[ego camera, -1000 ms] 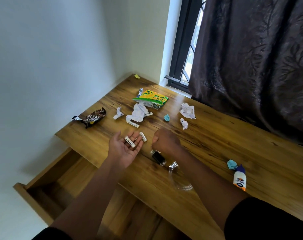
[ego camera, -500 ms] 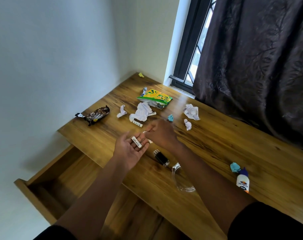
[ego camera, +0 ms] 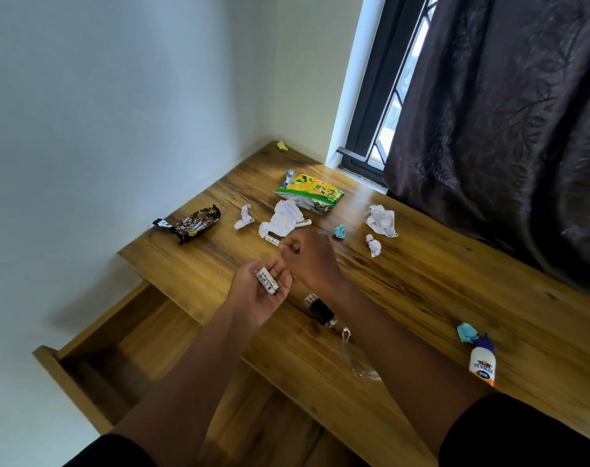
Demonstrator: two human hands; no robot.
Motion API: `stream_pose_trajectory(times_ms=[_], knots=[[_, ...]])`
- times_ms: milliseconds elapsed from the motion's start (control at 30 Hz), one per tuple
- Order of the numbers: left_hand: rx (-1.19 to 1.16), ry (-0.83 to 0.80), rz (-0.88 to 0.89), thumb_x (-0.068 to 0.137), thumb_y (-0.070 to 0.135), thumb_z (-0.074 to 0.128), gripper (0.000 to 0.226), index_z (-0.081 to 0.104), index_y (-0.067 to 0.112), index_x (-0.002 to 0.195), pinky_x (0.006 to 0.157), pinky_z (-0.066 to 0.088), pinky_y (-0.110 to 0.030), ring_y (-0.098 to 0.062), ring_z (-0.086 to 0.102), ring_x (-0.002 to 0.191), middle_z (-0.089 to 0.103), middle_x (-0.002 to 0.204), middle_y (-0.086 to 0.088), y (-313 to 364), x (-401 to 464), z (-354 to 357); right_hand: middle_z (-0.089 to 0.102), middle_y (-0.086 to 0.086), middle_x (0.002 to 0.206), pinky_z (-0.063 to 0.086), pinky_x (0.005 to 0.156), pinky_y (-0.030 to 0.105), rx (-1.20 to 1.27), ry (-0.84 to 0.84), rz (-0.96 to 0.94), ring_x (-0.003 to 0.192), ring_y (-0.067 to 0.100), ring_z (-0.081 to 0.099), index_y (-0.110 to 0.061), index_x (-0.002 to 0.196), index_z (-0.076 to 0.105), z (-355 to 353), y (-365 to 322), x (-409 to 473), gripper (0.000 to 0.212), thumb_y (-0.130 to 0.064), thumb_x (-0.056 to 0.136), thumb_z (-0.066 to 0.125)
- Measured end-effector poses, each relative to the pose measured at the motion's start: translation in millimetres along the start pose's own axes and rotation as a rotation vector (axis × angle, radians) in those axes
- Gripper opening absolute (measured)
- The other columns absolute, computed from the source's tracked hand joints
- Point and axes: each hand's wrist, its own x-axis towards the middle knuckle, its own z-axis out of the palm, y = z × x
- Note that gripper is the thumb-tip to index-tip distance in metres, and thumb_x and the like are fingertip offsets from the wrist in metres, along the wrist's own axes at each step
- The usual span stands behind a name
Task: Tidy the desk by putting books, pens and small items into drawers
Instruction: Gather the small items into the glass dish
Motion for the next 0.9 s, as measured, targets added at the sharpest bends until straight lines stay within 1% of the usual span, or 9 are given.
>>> stream_pose_trajectory(times_ms=[100,267,333,433,533,633,700,800,900], knots=[[-0.021,0.035,0.023,0.107,0.029,0.044,0.042,0.061,-0.001,0.131,0.08,0.056,-0.037,-0.026,0.069,0.088,0.073,0.093,-0.016,7.7,4.5,-5.0,0.075,0.005,0.091,0.057,0.074,0.035,-0.128,-0.034,0.071,0.086,0.023,0.069,-0.012,0.088,0.075,-0.3,12.7,6.1,0.011,-0.008,0.082,0.066],[0.002,0.033,0.063,0.106,0.025,0.046,0.04,0.06,-0.002,0.131,0.097,0.053,-0.046,-0.035,0.067,0.108,0.073,0.109,-0.021,19.5,7.7,-10.5,0.067,0.008,0.111,0.05,0.074,0.03,-0.33,-0.248,0.173,0.099,0.026,0.064,-0.019,0.099,0.068,11.8,25.2,3.2,0.019,-0.019,0.08,0.075],[0.002,0.026,0.074,0.106,0.024,0.046,0.039,0.058,-0.003,0.132,0.107,0.049,-0.049,-0.037,0.066,0.111,0.071,0.116,-0.023,22.8,8.8,-12.1,0.066,0.007,0.112,0.049,0.073,0.03,-0.33,-0.242,0.19,0.101,0.027,0.064,-0.02,0.102,0.068,16.5,24.5,2.0,0.023,-0.021,0.081,0.076],[-0.004,0.023,0.078,0.106,0.024,0.047,0.04,0.057,-0.004,0.133,0.11,0.047,-0.05,-0.038,0.065,0.114,0.069,0.122,-0.024,27.3,10.0,-14.6,0.066,0.008,0.112,0.049,0.072,0.03,-0.31,-0.201,0.214,0.102,0.029,0.064,-0.018,0.107,0.069,19.0,22.4,1.3,0.026,-0.017,0.082,0.073],[0.007,0.04,0.086,0.106,0.024,0.047,0.039,0.058,-0.002,0.133,0.111,0.046,-0.049,-0.037,0.064,0.117,0.07,0.119,-0.023,30.2,10.4,-17.2,0.07,0.01,0.099,0.048,0.065,0.029,-0.273,-0.113,0.199,0.09,0.03,0.067,-0.01,0.093,0.072,15.3,20.3,1.5,0.016,-0.009,0.077,0.069],[-0.019,0.043,0.124,0.106,0.022,0.046,0.037,0.058,-0.002,0.131,0.112,0.045,-0.047,-0.036,0.064,0.118,0.069,0.122,-0.023,32.6,9.4,-17.0,0.069,0.011,0.082,0.055,0.062,0.037,-0.227,-0.007,0.105,0.077,0.03,0.067,-0.004,0.08,0.069,14.7,16.8,2.7,0.009,-0.008,0.072,0.069],[-0.041,0.036,0.137,0.105,0.021,0.045,0.033,0.059,0.0,0.127,0.107,0.048,-0.045,-0.035,0.065,0.115,0.068,0.124,-0.022,33.2,10.1,-14.8,0.071,0.005,0.083,0.058,0.067,0.038,-0.124,0.045,0.063,0.076,0.022,0.067,-0.009,0.085,0.072,17.0,11.0,3.3,0.012,-0.012,0.074,0.072],[-0.015,0.019,0.123,0.103,0.021,0.046,0.027,0.065,0.003,0.111,0.095,0.052,-0.04,-0.026,0.068,0.096,0.07,0.104,-0.013,31.9,10.7,-12.2,0.072,-0.001,0.085,0.059,0.073,0.035,0.003,-0.02,0.01,0.078,0.013,0.067,-0.013,0.096,0.076,22.5,-3.7,2.1,0.018,-0.014,0.078,0.076],[0.003,-0.031,0.098,0.104,0.024,0.044,0.046,0.078,0.002,0.083,0.085,0.052,-0.034,-0.02,0.072,0.071,0.074,0.089,-0.011,30.0,9.8,-9.4,0.072,-0.006,0.082,0.06,0.075,0.033,0.046,-0.093,-0.019,0.077,0.007,0.067,-0.016,0.097,0.077,32.8,-15.5,-0.8,0.016,-0.018,0.081,0.077]])
